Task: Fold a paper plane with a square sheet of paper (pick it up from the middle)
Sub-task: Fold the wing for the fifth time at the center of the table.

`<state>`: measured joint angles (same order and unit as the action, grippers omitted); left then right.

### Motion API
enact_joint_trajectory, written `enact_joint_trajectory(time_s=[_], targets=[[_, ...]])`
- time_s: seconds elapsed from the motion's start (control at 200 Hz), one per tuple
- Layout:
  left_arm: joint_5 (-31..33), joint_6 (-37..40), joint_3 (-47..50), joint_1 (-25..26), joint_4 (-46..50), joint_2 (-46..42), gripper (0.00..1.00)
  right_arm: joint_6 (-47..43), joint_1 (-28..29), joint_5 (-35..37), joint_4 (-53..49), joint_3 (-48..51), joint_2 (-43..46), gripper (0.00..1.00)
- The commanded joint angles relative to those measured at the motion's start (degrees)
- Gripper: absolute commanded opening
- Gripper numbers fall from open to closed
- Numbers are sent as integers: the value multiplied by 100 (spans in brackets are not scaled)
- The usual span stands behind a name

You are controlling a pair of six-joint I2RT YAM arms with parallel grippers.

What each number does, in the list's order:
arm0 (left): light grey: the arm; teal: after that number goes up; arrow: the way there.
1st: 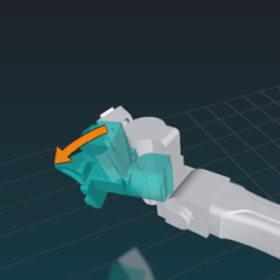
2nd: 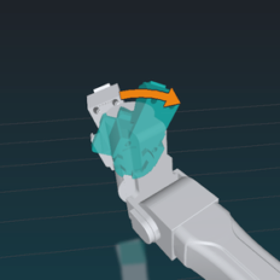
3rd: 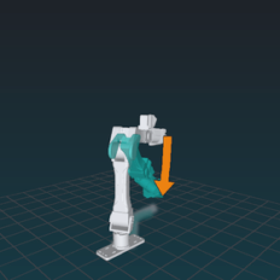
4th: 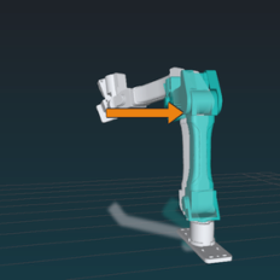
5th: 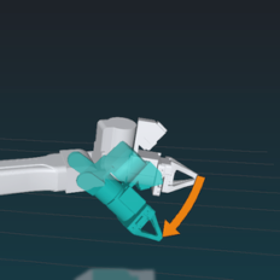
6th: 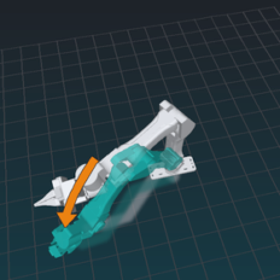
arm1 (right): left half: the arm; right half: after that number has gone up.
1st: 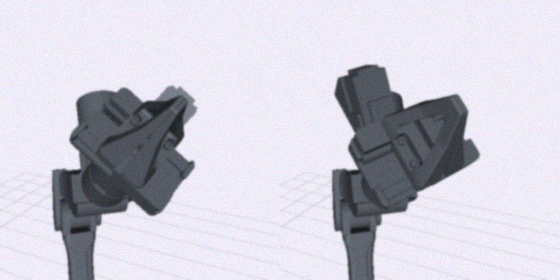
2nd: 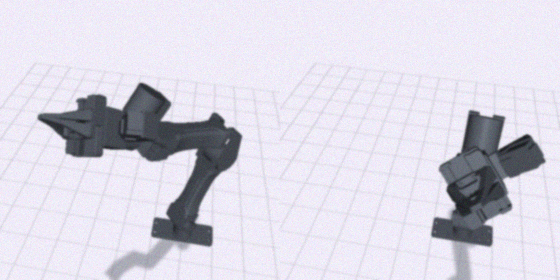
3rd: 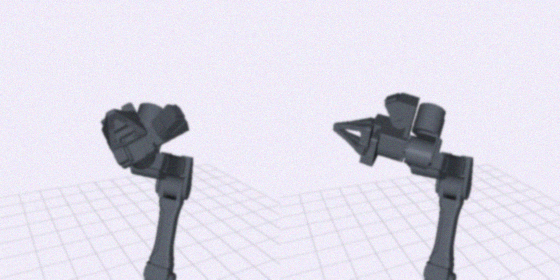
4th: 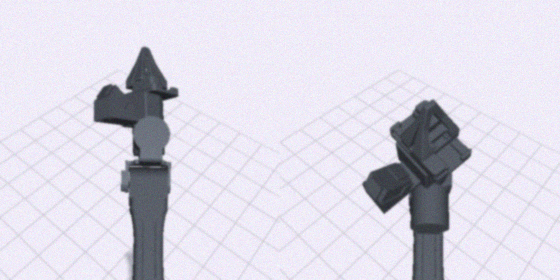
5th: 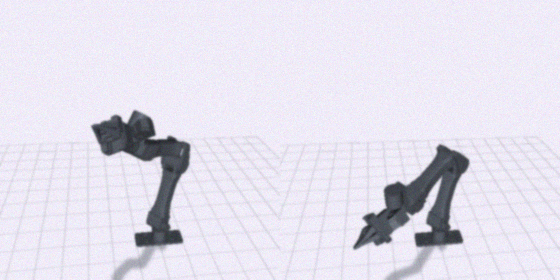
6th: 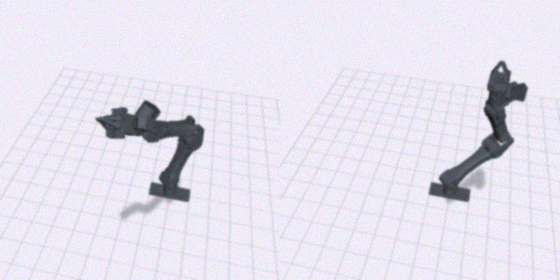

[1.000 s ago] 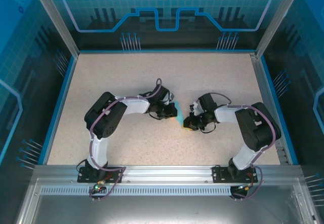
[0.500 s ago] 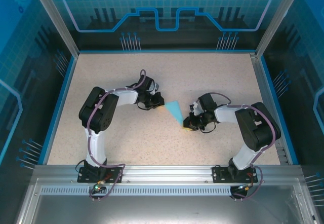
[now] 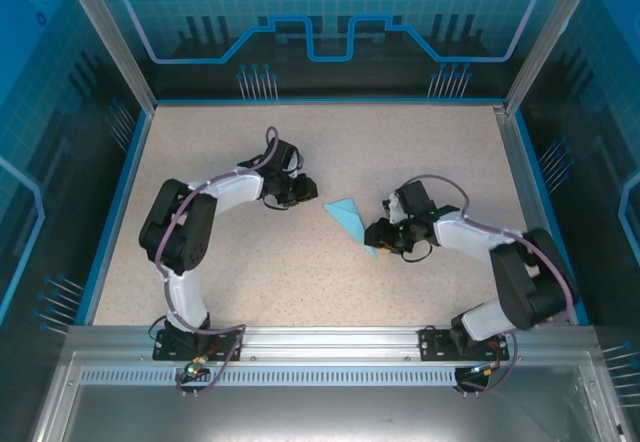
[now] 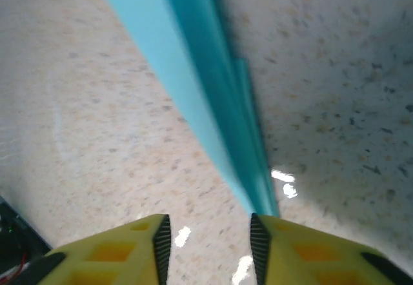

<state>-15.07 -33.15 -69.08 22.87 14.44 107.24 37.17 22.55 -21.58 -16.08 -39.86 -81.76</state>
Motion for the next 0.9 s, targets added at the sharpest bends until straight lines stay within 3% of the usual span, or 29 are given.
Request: enact_joint_trajectory(time_s=[0.0, 0.18, 0.41, 0.625, 0.895], targets=[[495, 32, -39, 380, 635, -478, 32, -45, 68, 445, -531, -242, 752, 51], [1058, -197, -333, 984, 1237, -548, 42, -273, 7, 1255, -843, -48, 1677, 74], [1667, -806, -1231, 1791, 2072, 143, 58, -334, -84, 1654, -920, 210, 1862, 89], [2558, -893, -2567, 2361, 2960, 1183, 69, -254, -167, 2236, -1119, 433, 2026, 96], [2775, -901, -3479, 2413, 3637, 2009, 70, -263, -252, 2462, -1328, 584, 2186, 97]])
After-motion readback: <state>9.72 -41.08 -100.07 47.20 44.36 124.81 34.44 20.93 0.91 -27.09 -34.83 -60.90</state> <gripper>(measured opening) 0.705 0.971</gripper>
